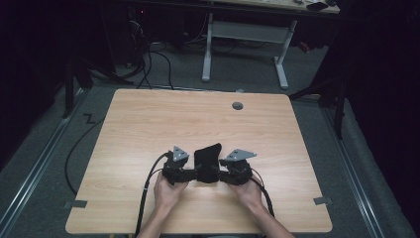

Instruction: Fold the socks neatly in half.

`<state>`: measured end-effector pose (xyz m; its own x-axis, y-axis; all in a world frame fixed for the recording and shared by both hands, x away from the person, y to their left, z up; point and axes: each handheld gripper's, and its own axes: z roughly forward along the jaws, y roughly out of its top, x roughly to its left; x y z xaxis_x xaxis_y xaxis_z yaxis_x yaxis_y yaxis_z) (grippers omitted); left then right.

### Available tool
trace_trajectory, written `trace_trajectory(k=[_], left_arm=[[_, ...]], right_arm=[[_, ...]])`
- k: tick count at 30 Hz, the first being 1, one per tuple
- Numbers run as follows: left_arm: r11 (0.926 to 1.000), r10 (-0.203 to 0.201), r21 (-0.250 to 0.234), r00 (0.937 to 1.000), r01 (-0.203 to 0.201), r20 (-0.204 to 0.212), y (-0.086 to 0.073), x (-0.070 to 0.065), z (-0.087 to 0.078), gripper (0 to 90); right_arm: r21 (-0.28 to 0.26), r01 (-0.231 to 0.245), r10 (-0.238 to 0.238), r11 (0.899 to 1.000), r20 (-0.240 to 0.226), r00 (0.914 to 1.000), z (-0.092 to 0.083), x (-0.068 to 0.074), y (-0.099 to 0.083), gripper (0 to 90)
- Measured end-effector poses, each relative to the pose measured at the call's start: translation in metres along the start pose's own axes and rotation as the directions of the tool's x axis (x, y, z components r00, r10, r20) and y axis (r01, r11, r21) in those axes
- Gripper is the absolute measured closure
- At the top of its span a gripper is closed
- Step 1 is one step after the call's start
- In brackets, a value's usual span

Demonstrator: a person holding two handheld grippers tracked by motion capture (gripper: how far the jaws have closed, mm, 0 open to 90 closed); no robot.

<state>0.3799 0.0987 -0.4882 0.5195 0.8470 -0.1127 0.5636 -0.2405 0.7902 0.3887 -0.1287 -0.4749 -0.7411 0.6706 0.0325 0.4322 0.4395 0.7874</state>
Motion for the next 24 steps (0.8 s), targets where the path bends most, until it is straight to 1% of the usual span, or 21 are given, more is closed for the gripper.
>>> trace_trajectory(k=[1, 2, 4, 6, 9, 11, 12, 13, 14, 15, 18, 20, 22, 24], left_arm=[[1.0, -0.003, 0.01, 0.9999, 0.003, -0.01, 0.002, 0.001, 0.002, 38.9], [0.9998, -0.01, 0.016, 0.9998, 0.01, -0.015, 0.003, 0.001, 0.004, 38.8], [0.9992, -0.027, 0.031, 0.9992, 0.028, -0.028, 0.005, 0.002, 0.009, 38.6], [0.9979, -0.048, 0.042, 0.9984, 0.049, -0.031, 0.006, 0.003, 0.012, 37.5], [0.9977, -0.052, 0.042, 0.9979, 0.053, -0.039, 0.008, 0.002, 0.015, 36.3], [0.9976, -0.048, 0.048, 0.9979, 0.05, -0.043, 0.008, 0.001, 0.018, 35.6], [0.997, -0.038, 0.066, 0.9981, 0.041, -0.048, 0.007, 0.0, 0.02, 35.3], [0.997, -0.038, 0.066, 0.9981, 0.041, -0.048, 0.007, 0.0, 0.02, 34.7], [0.9965, -0.037, 0.072, 0.9979, 0.041, -0.052, 0.006, 0.0, 0.022, 34.7], [0.9963, -0.036, 0.077, 0.998, 0.04, -0.052, 0.006, 0.0, 0.023, 34.3], [0.996, -0.023, 0.085, 0.998, 0.028, -0.059, 0.005, -0.001, 0.025, 34.2], [0.9957, -0.015, 0.091, 0.998, 0.02, -0.061, 0.004, -0.001, 0.025, 34.1], [0.9955, -0.008, 0.094, 0.9981, 0.014, -0.061, 0.004, -0.001, 0.025, 33.9], [0.9958, 0.004, 0.091, 0.998, 0.002, -0.064, 0.004, -0.001, 0.026, 33.6]], right_arm=[[-0.018, -0.026, 0.026, 0.999, 0.001, 0.9997, -0.002, -0.005, 0.002, 56.3], [-0.024, -0.043, 0.043, 0.999, 0.009, 0.999, -0.003, -0.009, 0.005, 56.0], [-0.033, -0.063, 0.064, 0.997, 0.029, 0.9976, -0.002, -0.018, 0.009, 55.3], [-0.033, -0.087, 0.088, 0.996, 0.042, 0.9952, 0.0, -0.026, 0.014, 52.9], [-0.038, -0.112, 0.114, 0.993, 0.063, 0.9915, 0.005, -0.036, 0.021, 49.6], [-0.016, -0.117, 0.118, 0.993, 0.076, 0.9901, 0.011, -0.041, 0.027, 48.1], [-0.011, -0.119, 0.12, 0.993, 0.084, 0.9893, 0.014, -0.043, 0.029, 47.1], [-0.011, -0.119, 0.12, 0.993, 0.084, 0.9893, 0.014, -0.043, 0.029, 47.1], [0.003, -0.121, 0.121, 0.993, 0.086, 0.989, 0.021, -0.045, 0.035, 45.4], [0.004, -0.12, 0.119, 0.993, 0.086, 0.9892, 0.024, -0.046, 0.036, 44.6], [0.05, -0.127, 0.123, 0.991, 0.072, 0.9897, 0.038, -0.048, 0.041, 40.9], [0.063, -0.134, 0.129, 0.989, 0.076, 0.9887, 0.048, -0.052, 0.042, 38.7], [0.089, -0.152, 0.147, 0.984, 0.063, 0.9871, 0.057, -0.058, 0.043, 36.5], [0.118, -0.162, 0.159, 0.98, 0.037, 0.9866, 0.065, -0.061, 0.044, 36.1]])
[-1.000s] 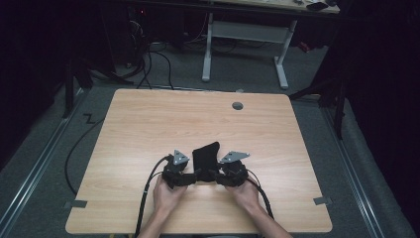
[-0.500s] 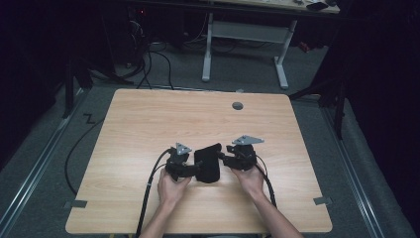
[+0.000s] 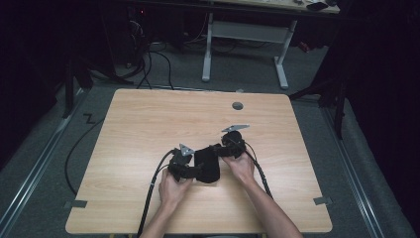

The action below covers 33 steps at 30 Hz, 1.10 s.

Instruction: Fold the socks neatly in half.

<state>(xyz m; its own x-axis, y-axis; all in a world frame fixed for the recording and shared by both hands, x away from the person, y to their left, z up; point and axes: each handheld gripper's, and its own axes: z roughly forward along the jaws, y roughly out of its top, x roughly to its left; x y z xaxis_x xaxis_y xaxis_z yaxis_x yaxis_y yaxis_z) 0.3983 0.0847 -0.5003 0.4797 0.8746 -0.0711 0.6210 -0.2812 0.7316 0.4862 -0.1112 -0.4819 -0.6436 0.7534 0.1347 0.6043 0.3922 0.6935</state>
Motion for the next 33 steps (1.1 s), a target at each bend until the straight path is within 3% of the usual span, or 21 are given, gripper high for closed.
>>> trace_trajectory(k=[2, 4, 8, 10, 12, 15, 18, 24, 29, 32, 33], left_arm=[[0.9999, -0.011, 0.003, 0.9999, 0.011, 0.003, 0.0, 0.0, 0.001, 33.1], [0.9999, -0.014, 0.003, 0.9999, 0.014, 0.005, 0.0, 0.001, 0.001, 32.2], [0.9999, -0.014, 0.001, 0.9999, 0.014, 0.003, 0.0, 0.001, 0.001, 31.9], [1.0, -0.004, -0.006, 1.0, 0.003, -0.005, 0.001, 0.001, -0.001, 32.7], [0.9996, 0.017, -0.024, 0.9998, -0.018, -0.012, 0.002, -0.003, -0.007, 35.5], [0.9955, 0.034, -0.089, 0.9989, -0.031, 0.031, 0.005, -0.01, -0.02, 38.4], [0.9927, 0.052, -0.112, 0.9961, -0.044, 0.072, 0.006, -0.014, -0.025, 42.8], [0.9932, 0.111, -0.049, 0.9881, -0.106, 0.107, 0.006, -0.023, -0.012, 49.9], [0.9953, 0.096, -0.024, 0.9899, -0.094, 0.105, 0.008, -0.023, -0.001, 51.0], [0.9941, 0.109, -0.015, 0.9919, -0.108, 0.067, 0.013, -0.023, 0.002, 50.9], [0.9937, 0.112, -0.012, 0.9926, -0.112, 0.047, 0.015, -0.023, 0.004, 50.8]], right_arm=[[0.03, -0.004, 0.005, 1.0, -0.026, 0.9996, 0.006, -0.001, 0.0, 38.7], [0.064, 0.022, -0.019, 0.998, -0.044, 0.9988, 0.011, 0.002, -0.002, 47.5], [0.064, 0.098, -0.095, 0.993, -0.045, 0.9944, 0.008, 0.009, -0.005, 70.8], [0.062, 0.118, -0.115, 0.991, -0.045, 0.9923, 0.006, 0.01, -0.006, 76.2], [0.046, 0.129, -0.127, 0.991, -0.043, 0.991, 0.004, 0.01, -0.007, 78.1], [0.027, 0.13, -0.129, 0.991, -0.033, 0.9912, 0.001, 0.01, -0.008, 78.8], [0.007, 0.13, -0.13, 0.991, -0.033, 0.991, -0.001, 0.011, -0.008, 78.9], [-0.054, 0.138, -0.139, 0.989, -0.015, 0.9902, -0.013, 0.014, -0.003, 79.0], [-0.098, 0.146, -0.15, 0.984, -0.035, 0.988, -0.023, 0.015, -0.003, 79.2], [-0.126, 0.155, -0.162, 0.98, -0.046, 0.9858, -0.03, 0.016, -0.003, 79.2], [-0.151, 0.168, -0.179, 0.974, -0.06, 0.982, -0.039, 0.02, -0.005, 79.4]])
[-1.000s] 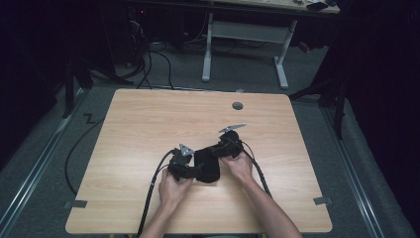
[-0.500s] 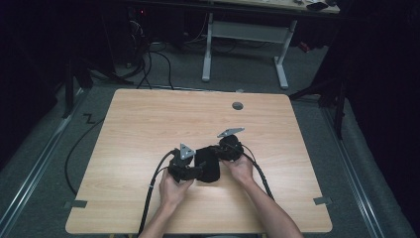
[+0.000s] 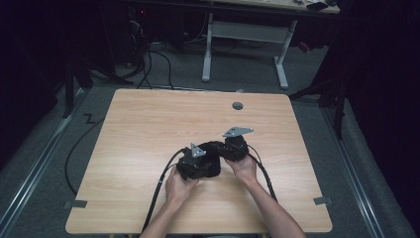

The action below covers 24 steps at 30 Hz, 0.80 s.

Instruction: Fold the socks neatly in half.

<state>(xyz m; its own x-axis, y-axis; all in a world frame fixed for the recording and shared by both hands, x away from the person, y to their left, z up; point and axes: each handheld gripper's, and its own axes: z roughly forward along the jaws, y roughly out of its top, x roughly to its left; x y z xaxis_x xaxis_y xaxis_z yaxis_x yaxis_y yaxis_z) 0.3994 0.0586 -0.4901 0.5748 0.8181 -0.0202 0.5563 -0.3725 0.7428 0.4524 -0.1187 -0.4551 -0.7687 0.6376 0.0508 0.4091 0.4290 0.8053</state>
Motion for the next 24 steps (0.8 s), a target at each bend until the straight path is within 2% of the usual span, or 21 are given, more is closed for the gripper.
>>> trace_trajectory(k=[5, 8, 12, 14, 15, 19, 22, 24], left_arm=[[0.9999, -0.014, -0.003, 0.9994, 0.013, -0.032, 0.006, 0.002, 0.006, 49.8], [0.9999, -0.014, -0.008, 0.999, 0.014, -0.042, 0.009, 0.002, 0.006, 48.9], [0.9989, -0.006, -0.048, 0.9999, 0.005, -0.013, 0.007, -0.003, -0.008, 47.6], [0.9986, 0.002, -0.053, 0.9999, -0.001, 0.014, 0.004, -0.006, -0.015, 47.5], [0.999, 0.016, -0.042, 0.9993, -0.015, 0.033, -0.001, -0.008, -0.019, 47.6], [0.9994, 0.024, -0.027, 0.9989, -0.023, 0.042, -0.004, -0.01, -0.017, 48.6], [0.9996, 0.029, -0.003, 0.9984, -0.029, 0.049, -0.006, -0.011, -0.01, 49.7], [0.9985, 0.04, 0.036, 0.9985, -0.042, 0.036, -0.009, -0.014, -0.001, 50.7]], right_arm=[[-0.02, 0.02, -0.02, 1.0, -0.015, 0.9997, -0.011, 0.006, -0.004, 79.6], [-0.024, 0.03, -0.03, 0.999, -0.002, 0.9996, -0.014, 0.006, -0.004, 79.6], [-0.019, 0.02, -0.02, 1.0, 0.023, 0.9995, -0.014, -0.001, -0.004, 79.6], [-0.013, 0.014, -0.013, 1.0, 0.029, 0.9995, -0.012, -0.005, -0.004, 79.6], [-0.012, 0.007, -0.007, 1.0, 0.03, 0.9995, -0.011, -0.007, -0.004, 79.6], [-0.009, -0.013, 0.013, 1.0, 0.031, 0.9994, -0.008, -0.012, -0.005, 79.6], [-0.009, -0.02, 0.021, 1.0, 0.032, 0.9993, -0.007, -0.013, -0.005, 79.6], [-0.025, -0.015, 0.016, 1.0, 0.025, 0.9996, -0.013, -0.011, -0.005, 79.5]])
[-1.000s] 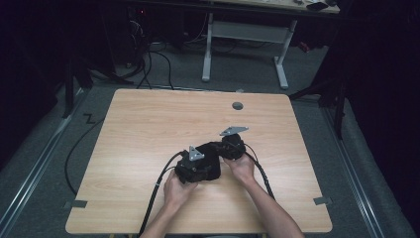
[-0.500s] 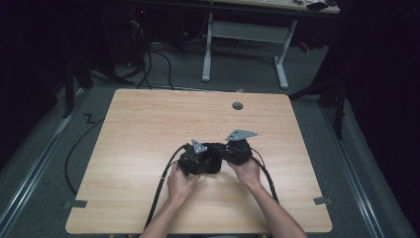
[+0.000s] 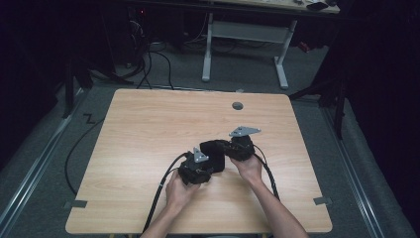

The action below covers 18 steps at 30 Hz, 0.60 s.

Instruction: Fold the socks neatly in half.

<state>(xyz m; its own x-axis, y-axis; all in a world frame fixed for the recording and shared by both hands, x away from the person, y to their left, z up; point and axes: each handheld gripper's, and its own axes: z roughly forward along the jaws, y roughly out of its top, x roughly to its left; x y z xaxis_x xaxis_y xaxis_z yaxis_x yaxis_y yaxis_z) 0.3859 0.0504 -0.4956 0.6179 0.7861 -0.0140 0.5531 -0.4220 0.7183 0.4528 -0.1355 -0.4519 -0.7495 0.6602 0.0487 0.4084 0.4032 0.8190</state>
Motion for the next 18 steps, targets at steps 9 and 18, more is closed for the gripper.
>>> trace_trajectory(k=[9, 18], left_arm=[[0.9994, -0.034, -0.011, 0.9992, 0.034, -0.023, -0.001, -0.002, 0.005, 53.4], [0.9996, -0.026, -0.011, 0.9985, 0.026, -0.048, 0.0, -0.002, 0.007, 54.2]], right_arm=[[-0.006, 0.07, -0.07, 0.998, -0.04, 0.9967, -0.015, 0.018, -0.012, 79.1], [0.037, 0.083, -0.08, 0.996, -0.068, 0.9944, -0.016, 0.025, -0.042, 78.4]])
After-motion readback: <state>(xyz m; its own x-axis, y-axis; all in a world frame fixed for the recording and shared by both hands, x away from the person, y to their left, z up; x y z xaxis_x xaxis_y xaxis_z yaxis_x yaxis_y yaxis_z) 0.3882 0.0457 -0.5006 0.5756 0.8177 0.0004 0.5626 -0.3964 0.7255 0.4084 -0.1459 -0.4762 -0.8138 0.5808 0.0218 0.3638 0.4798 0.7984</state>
